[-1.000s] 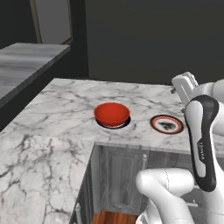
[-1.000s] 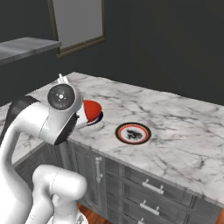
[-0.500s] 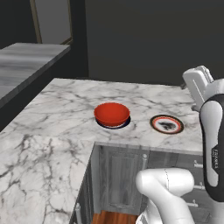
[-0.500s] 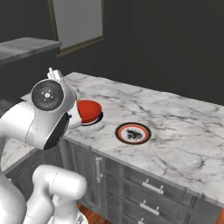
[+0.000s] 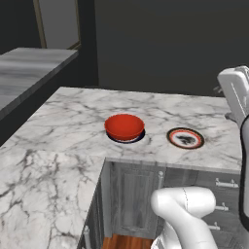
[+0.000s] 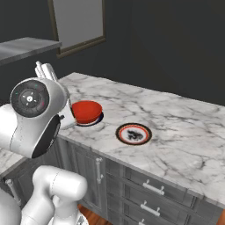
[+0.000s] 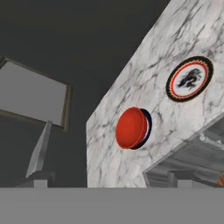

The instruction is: Move the bowls from the cabinet to the plates on the dining table.

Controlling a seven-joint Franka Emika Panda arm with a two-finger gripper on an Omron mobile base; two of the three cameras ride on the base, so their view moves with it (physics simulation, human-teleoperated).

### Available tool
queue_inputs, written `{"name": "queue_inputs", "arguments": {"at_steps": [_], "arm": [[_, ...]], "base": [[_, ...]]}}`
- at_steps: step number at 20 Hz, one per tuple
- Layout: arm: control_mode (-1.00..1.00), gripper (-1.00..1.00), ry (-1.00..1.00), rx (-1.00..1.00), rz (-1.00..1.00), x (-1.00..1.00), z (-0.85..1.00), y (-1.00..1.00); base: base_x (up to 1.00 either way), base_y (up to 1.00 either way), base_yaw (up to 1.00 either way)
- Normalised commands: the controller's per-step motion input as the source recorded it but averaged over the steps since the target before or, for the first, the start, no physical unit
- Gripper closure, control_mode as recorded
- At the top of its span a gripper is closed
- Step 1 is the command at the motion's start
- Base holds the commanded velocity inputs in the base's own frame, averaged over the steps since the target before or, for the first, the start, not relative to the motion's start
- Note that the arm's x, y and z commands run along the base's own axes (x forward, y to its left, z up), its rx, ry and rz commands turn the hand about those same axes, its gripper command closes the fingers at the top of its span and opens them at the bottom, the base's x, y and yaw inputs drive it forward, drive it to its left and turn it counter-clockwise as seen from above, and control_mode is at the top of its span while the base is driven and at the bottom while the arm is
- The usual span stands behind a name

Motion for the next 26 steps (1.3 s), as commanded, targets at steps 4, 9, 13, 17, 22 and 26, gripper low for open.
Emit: {"name": "queue_inputs", "arguments": {"at_steps": [4,9,13,17,22,26], "arm": [[-1.00,-1.00,-0.10,-0.02,-0.01,-0.37,0.27,-0.03],[-1.00,-1.00,-0.06,0.00,-0.02,-0.45,0.21,-0.01],[1.00,-1.00,0.00,0.00,0.00,-0.12,0.04,-0.01],[1.00,-1.00,0.00,0.00,0.00,0.00,0.00,0.00],[1.00,-1.00,0.00,0.00,0.00,0.00,0.00,0.00],[1.00,-1.00,0.00,0.00,0.00,0.00,0.00,0.00]], "base": [[0.00,0.00,0.00],[0.00,0.00,0.00],[-0.26,-0.10,-0.03],[-0.12,-0.44,-0.05],[0.00,-0.56,-0.03],[0.00,-0.58,-0.03]]}}
